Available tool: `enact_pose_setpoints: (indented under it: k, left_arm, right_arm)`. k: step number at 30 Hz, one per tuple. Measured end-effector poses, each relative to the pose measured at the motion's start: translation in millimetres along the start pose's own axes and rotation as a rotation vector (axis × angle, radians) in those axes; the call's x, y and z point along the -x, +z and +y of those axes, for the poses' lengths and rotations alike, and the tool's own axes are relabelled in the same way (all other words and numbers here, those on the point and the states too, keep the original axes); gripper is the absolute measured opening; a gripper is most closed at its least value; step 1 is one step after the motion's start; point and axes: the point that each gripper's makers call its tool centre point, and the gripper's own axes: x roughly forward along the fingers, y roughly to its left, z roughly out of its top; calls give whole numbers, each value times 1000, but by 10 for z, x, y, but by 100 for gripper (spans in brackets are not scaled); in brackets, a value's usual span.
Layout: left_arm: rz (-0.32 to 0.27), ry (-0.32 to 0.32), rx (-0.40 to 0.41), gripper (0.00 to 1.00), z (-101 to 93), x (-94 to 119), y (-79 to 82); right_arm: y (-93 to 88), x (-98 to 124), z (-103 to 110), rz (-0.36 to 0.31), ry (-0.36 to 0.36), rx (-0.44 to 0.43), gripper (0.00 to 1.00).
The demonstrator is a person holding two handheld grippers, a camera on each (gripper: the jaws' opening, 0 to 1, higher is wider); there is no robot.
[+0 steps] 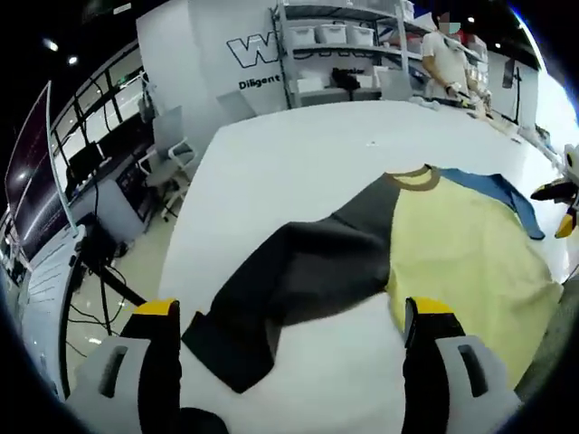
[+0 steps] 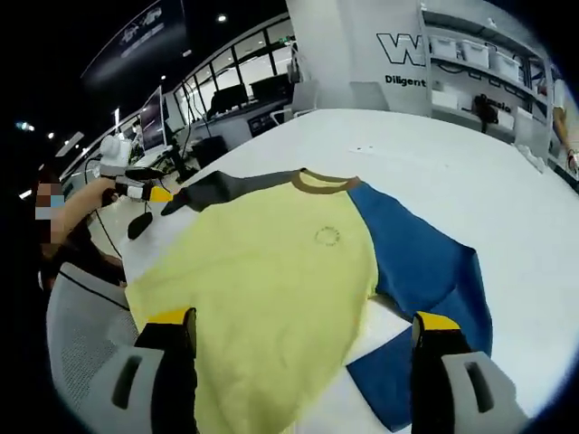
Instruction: Fold the garment on the visible template until the final outline fits inside the template.
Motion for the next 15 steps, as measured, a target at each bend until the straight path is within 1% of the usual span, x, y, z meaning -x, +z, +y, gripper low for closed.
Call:
enact_pose_setpoints:
  k: [4, 5, 8, 10, 11, 15]
  left_arm:
    - [-21, -26, -15, 99, -107, 102, 43]
    - [-45, -46, -12, 99, -154, 127, 82]
    - [-37, -53, -46, 99, -198, 178, 66]
    - [-43, -60, -46, 99, -220, 208, 65]
    - [-53, -76, -38, 99, -256, 231, 72]
    - [-64, -105, -21, 99, -333, 301, 51]
  right_arm:
    - [-63, 17, -59, 15, -11, 5, 95]
    - [-69, 20, -65, 16, -11, 4, 95]
    - [-95, 20, -87, 25, -10, -1, 95]
    - [-111, 25, -101, 30, -14, 3, 94]
    - [-129, 27, -110, 34, -14, 2, 94]
    - [-240, 29, -164, 66, -25, 26, 92]
